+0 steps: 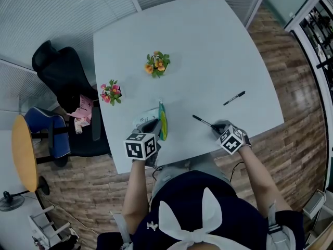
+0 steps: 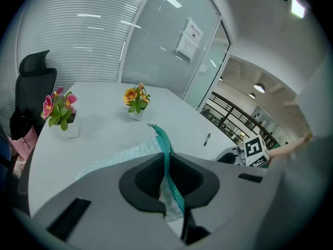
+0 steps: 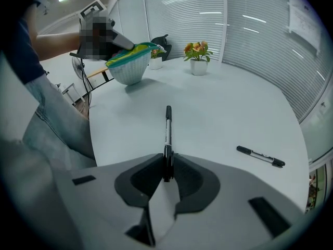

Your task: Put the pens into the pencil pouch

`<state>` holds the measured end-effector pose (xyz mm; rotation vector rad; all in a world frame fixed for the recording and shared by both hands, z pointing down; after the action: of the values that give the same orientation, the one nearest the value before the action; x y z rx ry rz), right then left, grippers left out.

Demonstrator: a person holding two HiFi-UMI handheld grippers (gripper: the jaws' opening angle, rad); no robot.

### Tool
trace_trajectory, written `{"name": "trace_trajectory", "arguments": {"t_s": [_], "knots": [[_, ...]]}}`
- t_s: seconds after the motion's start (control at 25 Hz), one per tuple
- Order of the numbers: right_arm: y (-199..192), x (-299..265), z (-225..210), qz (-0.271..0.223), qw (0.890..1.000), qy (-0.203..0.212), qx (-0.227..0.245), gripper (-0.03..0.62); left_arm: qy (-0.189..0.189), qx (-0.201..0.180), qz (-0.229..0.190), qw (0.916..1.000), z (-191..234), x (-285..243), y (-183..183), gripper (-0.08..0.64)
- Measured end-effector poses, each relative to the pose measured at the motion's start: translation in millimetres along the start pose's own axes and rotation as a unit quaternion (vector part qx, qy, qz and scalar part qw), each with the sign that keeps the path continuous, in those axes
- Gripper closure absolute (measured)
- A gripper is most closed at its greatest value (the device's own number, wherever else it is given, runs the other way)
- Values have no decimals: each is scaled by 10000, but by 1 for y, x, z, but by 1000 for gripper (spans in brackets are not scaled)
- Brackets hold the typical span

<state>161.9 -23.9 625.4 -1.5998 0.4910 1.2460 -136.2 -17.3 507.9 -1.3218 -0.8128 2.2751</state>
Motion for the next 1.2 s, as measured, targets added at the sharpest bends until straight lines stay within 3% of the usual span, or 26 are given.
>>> {"name": "trace_trajectory", "arguments": {"t_s": [0.68, 1.2], "knots": [[33, 45, -6, -813, 9947, -397, -484, 525, 11, 0, -90, 10000, 6, 4, 4, 515], [65, 91, -9, -1818, 9716, -264, -1494, 525, 30, -7, -99, 9999, 9, 6, 8, 515]]}}
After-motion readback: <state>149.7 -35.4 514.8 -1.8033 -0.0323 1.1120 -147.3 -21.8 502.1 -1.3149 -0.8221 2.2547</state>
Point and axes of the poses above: the fingertips, and each gripper's own axes: x backward along the fingers, z to its left, y out of its top, the point moved 7 cm from there along x, backward along the fingers, and after that the axes turned 5 degrees about -y, right-handed, at the moved point
